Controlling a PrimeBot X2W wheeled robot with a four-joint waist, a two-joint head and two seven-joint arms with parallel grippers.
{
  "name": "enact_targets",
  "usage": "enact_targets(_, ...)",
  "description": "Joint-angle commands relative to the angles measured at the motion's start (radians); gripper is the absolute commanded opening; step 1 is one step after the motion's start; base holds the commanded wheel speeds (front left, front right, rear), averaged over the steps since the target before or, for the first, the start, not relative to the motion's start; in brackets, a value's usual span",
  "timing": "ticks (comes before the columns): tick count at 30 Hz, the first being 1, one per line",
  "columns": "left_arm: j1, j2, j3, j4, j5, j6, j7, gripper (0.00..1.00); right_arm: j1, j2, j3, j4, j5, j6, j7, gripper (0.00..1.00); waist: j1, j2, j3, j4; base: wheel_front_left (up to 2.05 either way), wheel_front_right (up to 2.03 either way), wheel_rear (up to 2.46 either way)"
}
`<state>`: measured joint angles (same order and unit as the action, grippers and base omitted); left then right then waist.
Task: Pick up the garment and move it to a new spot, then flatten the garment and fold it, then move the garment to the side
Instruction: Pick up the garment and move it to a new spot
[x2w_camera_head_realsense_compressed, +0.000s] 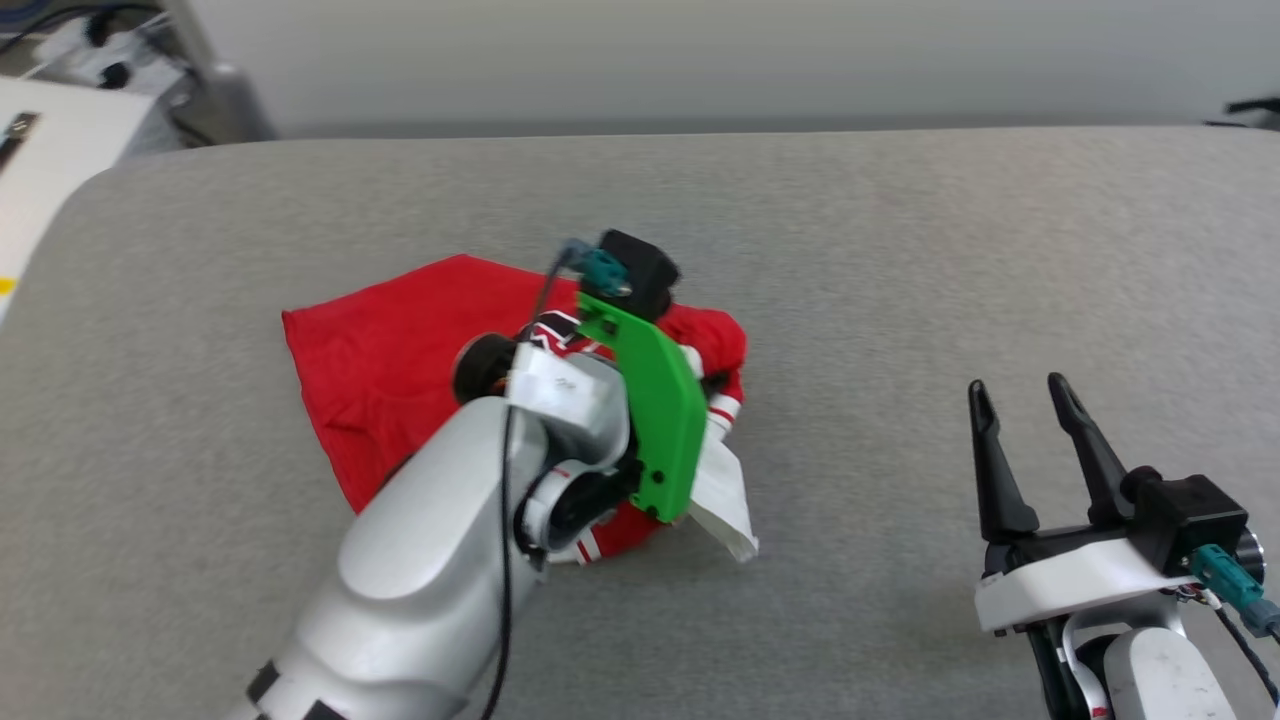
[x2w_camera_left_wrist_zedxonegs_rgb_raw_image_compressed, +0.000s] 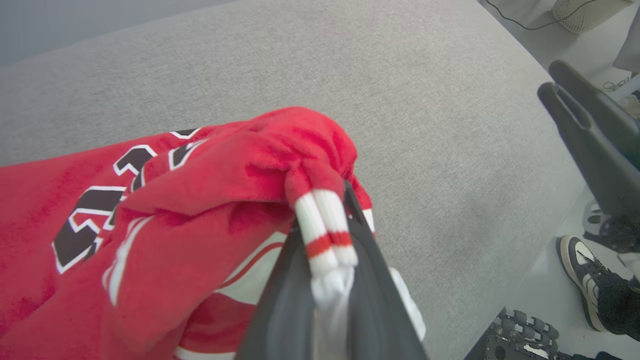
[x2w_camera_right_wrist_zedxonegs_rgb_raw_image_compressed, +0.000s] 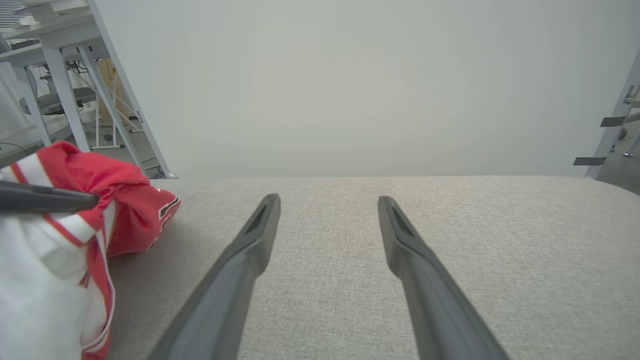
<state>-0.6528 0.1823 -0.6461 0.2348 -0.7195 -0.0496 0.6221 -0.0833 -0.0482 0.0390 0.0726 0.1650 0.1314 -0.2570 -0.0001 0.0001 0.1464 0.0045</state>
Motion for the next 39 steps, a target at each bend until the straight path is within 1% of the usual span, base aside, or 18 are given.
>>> enact_targets(1, -0.026, -0.026, -0.015, 0.028, 0.004, 0.0, 0.012, 0.0, -0.01, -0.002, -0.014, -0.007, 0.011, -0.001, -0.005, 1.0, 0.0001, -0.0001, 0.024, -0.158, 0.0, 0.0, 0.0)
enact_targets(5, -0.062, -0.079, -0.041, 0.121, 0.008, 0.004, 0.006, 0.0, -0.014, -0.002, -0.027, -0.013, 0.034, -0.001, -0.005, 1.0, 0.0001, -0.0001, 0.055, -0.249, 0.0, 0.0, 0.0)
enact_targets(8, -0.094, -0.106, -0.054, 0.192, 0.017, 0.008, -0.035, 0.0, -0.013, -0.002, -0.015, -0.008, 0.043, -0.001, -0.005, 1.0, 0.0001, -0.0001, 0.069, -0.298, 0.0, 0.0, 0.0)
enact_targets(9, -0.106, -0.114, -0.057, 0.218, 0.021, 0.013, -0.062, 0.33, -0.011, -0.002, -0.01, -0.005, 0.046, -0.001, -0.005, 1.0, 0.0001, -0.0001, 0.072, -0.31, 0.0, 0.0, 0.0)
enact_targets(10, -0.114, -0.119, -0.06, 0.239, 0.024, 0.022, -0.088, 1.0, -0.01, -0.002, -0.006, -0.004, 0.049, -0.001, -0.005, 1.0, 0.0001, -0.0001, 0.075, -0.318, 0.0, 0.0, 0.0)
enact_targets(11, -0.122, -0.124, -0.068, 0.266, 0.025, 0.028, -0.109, 1.0, -0.01, -0.002, -0.001, -0.004, 0.051, -0.001, -0.005, 1.0, 0.0001, -0.0001, 0.077, -0.326, 0.0, 0.0, 0.0)
enact_targets(14, -0.14, -0.13, -0.105, 0.326, 0.024, 0.025, -0.159, 1.0, -0.007, -0.002, 0.009, -0.002, 0.057, -0.001, -0.005, 1.0, 0.0001, -0.0001, 0.079, -0.329, 0.0, 0.0, 0.0)
enact_targets(17, -0.149, -0.131, -0.132, 0.353, 0.001, 0.019, -0.21, 1.0, -0.01, -0.002, 0.017, -0.004, 0.059, -0.001, -0.005, 1.0, 0.0001, -0.0001, 0.075, -0.31, 0.0, 0.0, 0.0)
enact_targets(21, -0.168, -0.132, -0.161, 0.384, -0.015, 0.015, -0.286, 1.0, -0.008, -0.002, 0.014, -0.004, 0.047, -0.001, -0.005, 1.0, 0.0001, -0.0001, 0.052, -0.255, 0.0, 0.0, 0.0)
enact_targets(24, -0.182, -0.132, -0.166, 0.405, -0.025, 0.011, -0.336, 1.0, -0.003, -0.002, 0.006, -0.007, 0.034, -0.001, -0.005, 1.0, 0.0001, -0.0001, 0.026, -0.197, 0.0, 0.0, 0.0)
enact_targets(29, -0.193, -0.126, -0.176, 0.433, -0.023, -0.013, -0.366, 1.0, 0.009, -0.002, -0.012, -0.006, 0.009, -0.001, -0.005, 1.0, 0.0001, -0.0001, -0.019, -0.099, 0.0, 0.0, 0.0)
enact_targets(32, -0.185, -0.097, -0.183, 0.425, -0.026, -0.028, -0.359, 1.0, 0.017, -0.002, -0.024, -0.008, 0.0, -0.001, -0.005, 1.0, 0.0001, -0.0001, -0.045, -0.046, 0.0, 0.0, 0.0)
enact_targets(34, -0.174, -0.07, -0.172, 0.403, -0.031, -0.03, -0.372, 1.0, 0.022, -0.002, -0.028, -0.009, -0.004, -0.001, -0.005, 1.0, 0.0001, -0.0001, -0.058, -0.021, 0.0, 0.0, 0.0)
enact_targets(37, -0.145, -0.019, -0.144, 0.348, -0.035, -0.024, -0.425, 1.0, 0.033, -0.002, -0.033, -0.013, -0.006, -0.001, -0.005, 1.0, 0.0001, -0.0001, -0.077, 0.013, 0.0, 0.0, 0.0)
enact_targets(39, -0.118, 0.023, -0.121, 0.297, -0.027, -0.013, -0.485, 1.0, 0.043, -0.002, -0.038, -0.017, -0.007, -0.001, -0.005, 1.0, 0.0001, -0.0001, -0.088, 0.035, 0.0, 0.0, 0.0)
